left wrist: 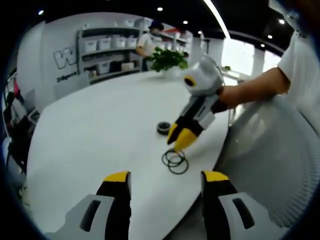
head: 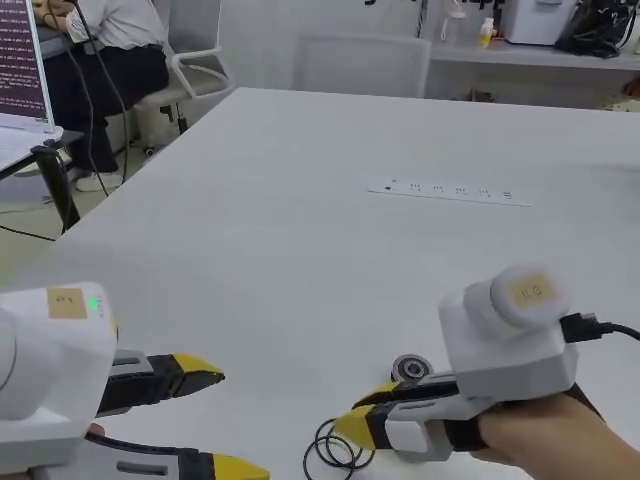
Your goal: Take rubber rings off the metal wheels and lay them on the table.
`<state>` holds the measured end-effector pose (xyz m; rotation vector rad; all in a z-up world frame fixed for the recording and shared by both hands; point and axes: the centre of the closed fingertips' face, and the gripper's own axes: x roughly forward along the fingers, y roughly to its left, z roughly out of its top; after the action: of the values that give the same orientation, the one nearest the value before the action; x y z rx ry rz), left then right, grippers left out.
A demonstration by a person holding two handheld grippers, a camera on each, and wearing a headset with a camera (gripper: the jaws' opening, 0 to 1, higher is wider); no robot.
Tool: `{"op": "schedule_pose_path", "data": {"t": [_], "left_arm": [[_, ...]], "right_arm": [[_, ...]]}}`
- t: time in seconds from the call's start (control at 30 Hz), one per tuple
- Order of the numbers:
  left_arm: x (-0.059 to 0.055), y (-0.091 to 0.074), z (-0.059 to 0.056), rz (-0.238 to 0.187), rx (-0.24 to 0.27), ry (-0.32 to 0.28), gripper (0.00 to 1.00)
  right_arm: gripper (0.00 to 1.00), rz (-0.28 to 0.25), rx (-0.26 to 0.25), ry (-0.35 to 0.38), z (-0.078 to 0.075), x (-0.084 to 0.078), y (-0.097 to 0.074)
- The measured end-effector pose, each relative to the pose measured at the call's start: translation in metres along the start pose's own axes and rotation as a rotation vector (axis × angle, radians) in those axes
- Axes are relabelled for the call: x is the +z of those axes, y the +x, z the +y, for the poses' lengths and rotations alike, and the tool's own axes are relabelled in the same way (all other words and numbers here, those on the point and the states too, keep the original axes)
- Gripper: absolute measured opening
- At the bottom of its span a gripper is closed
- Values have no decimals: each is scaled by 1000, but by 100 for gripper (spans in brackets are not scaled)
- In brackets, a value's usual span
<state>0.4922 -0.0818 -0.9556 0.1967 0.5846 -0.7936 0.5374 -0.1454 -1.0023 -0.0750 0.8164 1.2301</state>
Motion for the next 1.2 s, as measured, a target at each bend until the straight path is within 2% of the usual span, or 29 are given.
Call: {"op": "schedule_pose_path", "data": {"t": [0.43,0.73,0.77,0.83,0.87,0.93,1.03,1.1,1.2], "left_arm": [[-1,0,-1,4,-4,2,58],[-1,1,-1,9,-7,7,58],[0,0,-2,4,-10,6,58],[9,-1,-3,-40,-19,-9,59],[11,-1,-3,-47,-20,-17,59],[11,-1,-2,-42,-17,-11,60],[12,-2,-2,-13,-17,35,61],[18,-3,-2,-17,-24,50,62],[34,-3,-1,-35,-29,77,62]], "right_arm": [[20,-83,-13,33,-11,22,-18],[21,-136,-59,32,-25,35,-33],[21,-148,-68,36,-28,37,-35],[21,-164,-81,47,-33,40,-41],[21,-170,-86,51,-35,41,-43],[21,-184,-101,60,-40,43,-48],[21,-203,-123,76,-48,44,-56],[21,-212,-134,85,-52,44,-60],[20,-227,-150,101,-59,46,-65]]}}
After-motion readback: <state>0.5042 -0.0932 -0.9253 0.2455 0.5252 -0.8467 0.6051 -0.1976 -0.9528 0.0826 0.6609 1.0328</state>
